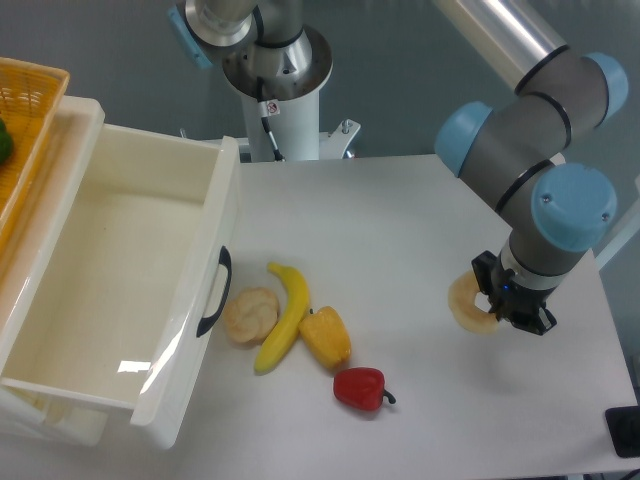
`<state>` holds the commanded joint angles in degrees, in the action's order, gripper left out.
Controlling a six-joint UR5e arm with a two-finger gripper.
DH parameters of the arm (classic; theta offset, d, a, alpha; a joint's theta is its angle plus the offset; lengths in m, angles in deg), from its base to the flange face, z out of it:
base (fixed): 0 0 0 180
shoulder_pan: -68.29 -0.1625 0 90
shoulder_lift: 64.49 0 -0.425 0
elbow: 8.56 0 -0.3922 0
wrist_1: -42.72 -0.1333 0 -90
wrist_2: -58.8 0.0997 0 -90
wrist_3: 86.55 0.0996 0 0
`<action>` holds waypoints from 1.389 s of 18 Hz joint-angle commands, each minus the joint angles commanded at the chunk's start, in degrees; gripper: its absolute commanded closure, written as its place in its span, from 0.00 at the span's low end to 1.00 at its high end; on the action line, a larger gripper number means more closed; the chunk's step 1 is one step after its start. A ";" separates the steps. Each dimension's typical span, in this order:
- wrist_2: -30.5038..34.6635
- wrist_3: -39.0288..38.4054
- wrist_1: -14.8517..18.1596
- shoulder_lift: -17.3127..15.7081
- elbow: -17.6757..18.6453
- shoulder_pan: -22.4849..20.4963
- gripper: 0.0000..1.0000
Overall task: Place the donuts in the upper white drawer
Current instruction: 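Hold the ring donut in the gripper above the table, then carry the held donut across the table over the open white drawer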
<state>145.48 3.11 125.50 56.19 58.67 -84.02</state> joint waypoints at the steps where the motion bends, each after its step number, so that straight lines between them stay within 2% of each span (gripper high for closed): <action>1: -1.68 -2.18 0.53 -1.40 0.88 0.09 1.00; 5: -2.83 -7.64 3.07 -6.33 2.64 2.89 1.00; 8: -7.66 -13.26 3.00 -9.23 4.48 4.74 1.00; 14: -16.27 -19.77 3.08 -14.42 5.37 6.68 1.00; 18: -19.62 -26.10 2.91 -16.53 5.46 9.57 1.00; 20: -20.06 -28.56 2.91 -17.41 5.80 11.94 1.00; 21: -20.32 -30.66 2.65 -18.89 7.03 14.30 1.00; 25: -20.42 -33.84 2.47 -19.08 7.47 18.88 1.00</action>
<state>125.07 -30.73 127.97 37.11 66.14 -65.14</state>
